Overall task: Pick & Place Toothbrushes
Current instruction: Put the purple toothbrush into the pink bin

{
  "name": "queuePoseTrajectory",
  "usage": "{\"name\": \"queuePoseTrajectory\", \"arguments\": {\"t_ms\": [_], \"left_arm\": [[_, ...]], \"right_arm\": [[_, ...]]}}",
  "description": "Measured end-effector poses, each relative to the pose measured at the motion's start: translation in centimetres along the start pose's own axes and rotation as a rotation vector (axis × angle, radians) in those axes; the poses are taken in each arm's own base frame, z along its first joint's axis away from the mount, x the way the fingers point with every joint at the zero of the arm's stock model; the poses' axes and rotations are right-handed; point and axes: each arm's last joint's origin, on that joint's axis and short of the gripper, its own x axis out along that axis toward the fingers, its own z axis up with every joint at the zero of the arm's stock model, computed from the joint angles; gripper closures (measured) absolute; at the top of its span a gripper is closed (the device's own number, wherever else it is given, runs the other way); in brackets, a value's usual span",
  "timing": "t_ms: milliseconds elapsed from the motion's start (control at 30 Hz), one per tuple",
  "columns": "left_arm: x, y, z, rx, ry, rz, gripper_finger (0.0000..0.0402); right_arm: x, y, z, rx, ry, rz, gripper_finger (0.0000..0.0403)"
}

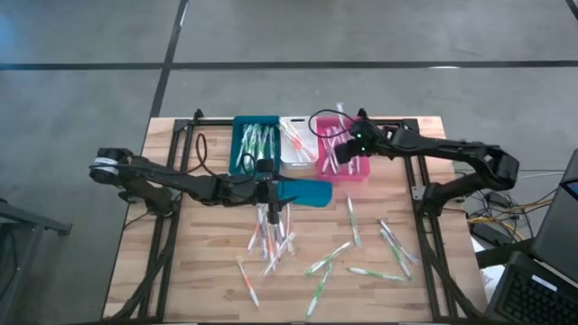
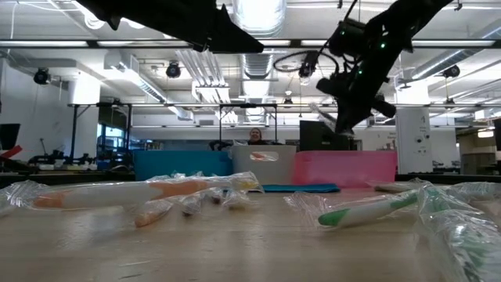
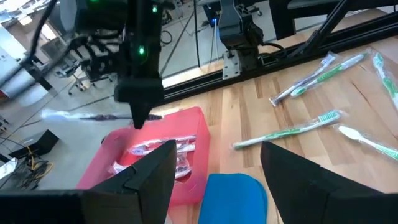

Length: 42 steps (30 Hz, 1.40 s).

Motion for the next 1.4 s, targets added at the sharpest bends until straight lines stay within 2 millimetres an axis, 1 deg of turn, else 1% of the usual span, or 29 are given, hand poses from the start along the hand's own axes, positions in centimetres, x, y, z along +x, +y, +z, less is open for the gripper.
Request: {"name": "queuePoseTrajectory", "arguments": {"t_ms": [200,433,600,833,967,1067,1200,1400], "left_arm": [[0.0,0.0,-0.1,0.002,0.012,-0.004,0.0164],[0.0,-0.1,-0.2,0.001,0.016,-0.005,0.0164],[0.0,-0.1,-0.2,0.001,0.023,-0.008,0.0164],[0.0,-0.1,-0.3,0.003,0.033,-0.011,0.0164],[0.0,-0.1,-0.4,0.005,0.04,-0.013,0.0164],[0.0,-0.1,-0.4,0.007,0.045,-0.015,0.0164],[0.0,-0.1,-0.4,0.007,0.044,-0.014,0.0164],[0.0,-0.1,-0.4,0.007,0.043,-0.014,0.0164]], "right_arm": [[1.9,-0.7,0.4,0.026,0.142,-0.077,0.0378],[3.5,-0.2,0.5,0.004,0.269,-0.153,0.0378],[5.2,0.1,0.5,0.015,0.359,-0.142,0.0378],[7.4,0.2,0.4,0.006,0.493,-0.2,0.0378],[8.3,0.2,0.4,0.002,0.544,-0.234,0.0378],[8.8,0.2,0.5,-0.013,0.55,-0.235,0.0378],[8.9,0.3,0.5,-0.027,0.554,-0.235,0.036],[8.6,0.2,0.7,-0.026,0.545,-0.229,0.031]]}}
